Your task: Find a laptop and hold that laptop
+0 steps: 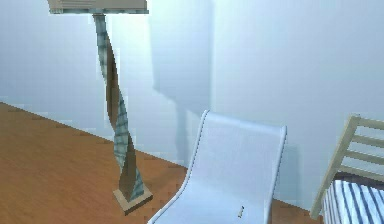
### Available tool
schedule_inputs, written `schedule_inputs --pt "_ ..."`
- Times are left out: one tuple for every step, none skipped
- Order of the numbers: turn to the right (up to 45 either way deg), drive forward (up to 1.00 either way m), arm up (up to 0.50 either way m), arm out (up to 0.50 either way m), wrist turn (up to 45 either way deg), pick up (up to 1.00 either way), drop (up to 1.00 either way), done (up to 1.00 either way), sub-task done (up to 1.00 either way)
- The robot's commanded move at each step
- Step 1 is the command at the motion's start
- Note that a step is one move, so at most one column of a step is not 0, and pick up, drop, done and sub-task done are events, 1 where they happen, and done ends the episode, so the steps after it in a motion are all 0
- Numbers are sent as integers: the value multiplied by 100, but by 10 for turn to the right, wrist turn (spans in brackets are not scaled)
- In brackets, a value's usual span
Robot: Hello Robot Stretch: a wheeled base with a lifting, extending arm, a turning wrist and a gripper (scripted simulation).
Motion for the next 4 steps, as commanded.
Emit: schedule_inputs --pt "0 0 0 0 450 0 0 0 0" --pt "0 0 0 0 270 0 0 0 0" --pt "0 0 -30 0 0 0 0 0 0" --pt "0 0 0 0 0 100 0 0 0"
